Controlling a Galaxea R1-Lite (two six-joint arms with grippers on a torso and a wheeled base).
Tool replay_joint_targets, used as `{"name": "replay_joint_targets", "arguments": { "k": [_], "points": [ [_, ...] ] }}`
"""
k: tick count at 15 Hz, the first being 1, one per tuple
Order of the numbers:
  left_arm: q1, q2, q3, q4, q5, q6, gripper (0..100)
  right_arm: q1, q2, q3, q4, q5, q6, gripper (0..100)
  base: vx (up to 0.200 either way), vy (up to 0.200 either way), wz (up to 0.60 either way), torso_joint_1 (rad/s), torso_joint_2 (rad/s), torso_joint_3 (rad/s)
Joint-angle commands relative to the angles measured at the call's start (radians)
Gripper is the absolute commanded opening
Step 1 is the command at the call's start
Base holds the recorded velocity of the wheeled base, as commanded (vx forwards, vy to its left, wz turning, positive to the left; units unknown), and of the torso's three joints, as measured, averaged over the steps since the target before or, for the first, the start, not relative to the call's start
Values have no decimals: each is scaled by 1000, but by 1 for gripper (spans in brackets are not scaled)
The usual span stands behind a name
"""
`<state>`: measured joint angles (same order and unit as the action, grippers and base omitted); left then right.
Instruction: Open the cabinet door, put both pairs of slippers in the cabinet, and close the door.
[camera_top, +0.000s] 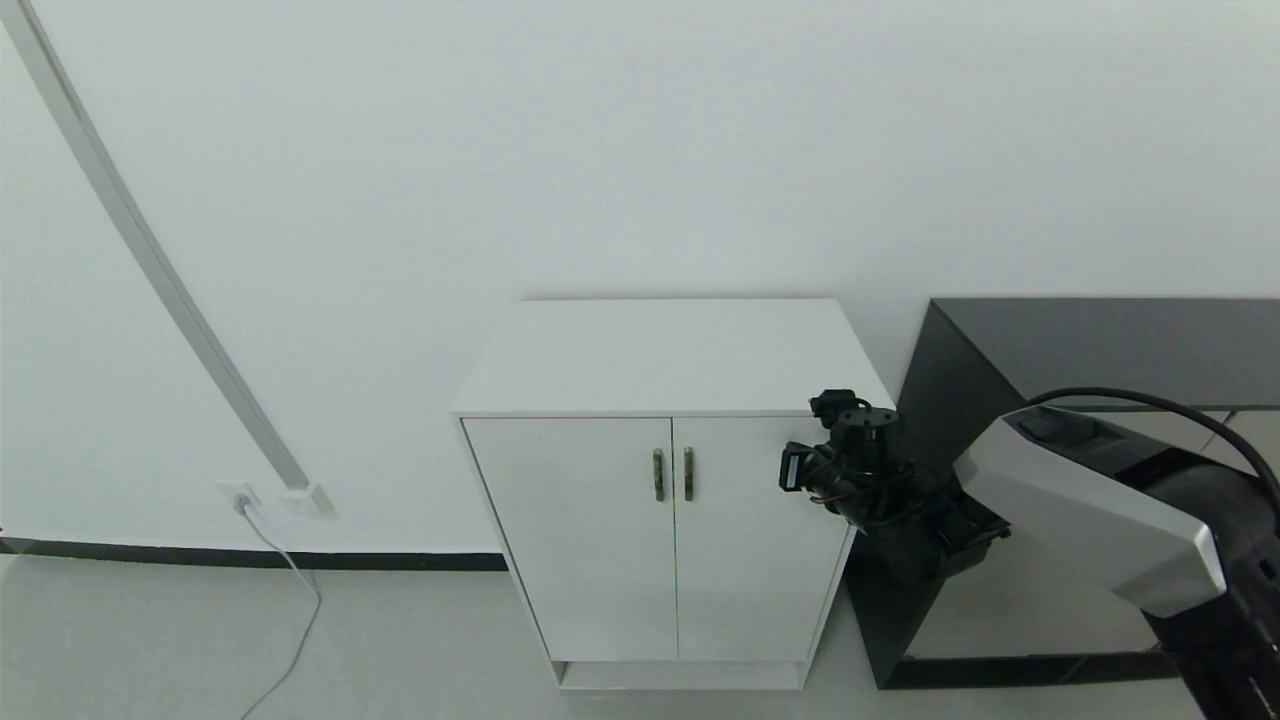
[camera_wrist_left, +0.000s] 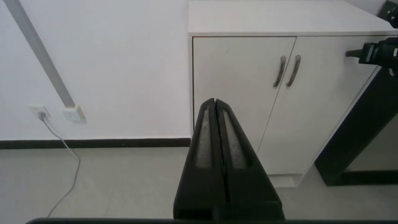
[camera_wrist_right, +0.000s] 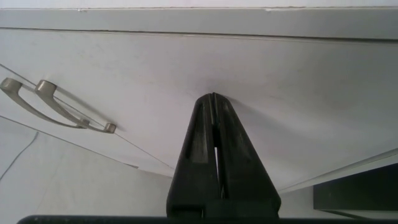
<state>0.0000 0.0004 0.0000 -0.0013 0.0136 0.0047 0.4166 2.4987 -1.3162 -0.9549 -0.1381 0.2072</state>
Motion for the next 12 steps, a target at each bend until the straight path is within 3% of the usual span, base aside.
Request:
{"name": "replay_joint_targets", "arguments": {
  "k": [1, 6, 10, 12],
  "points": [
    [0, 1, 0, 0, 0, 0, 0, -1, 2, 2, -2, 0, 0, 0, 0, 0, 0, 0, 0, 0],
    [0, 1, 0, 0, 0, 0, 0, 4, -77, 118, -31, 0, 0, 0, 0, 0, 0, 0, 0, 0],
    [0, 0, 0, 0, 0, 0, 0, 8, -218, 334, -127, 0, 0, 0, 0, 0, 0, 0, 0, 0],
    [0, 1, 0, 0, 0, 0, 0, 4, -379, 523, -165, -2, 0, 0, 0, 0, 0, 0, 0, 0]
  ]
}}
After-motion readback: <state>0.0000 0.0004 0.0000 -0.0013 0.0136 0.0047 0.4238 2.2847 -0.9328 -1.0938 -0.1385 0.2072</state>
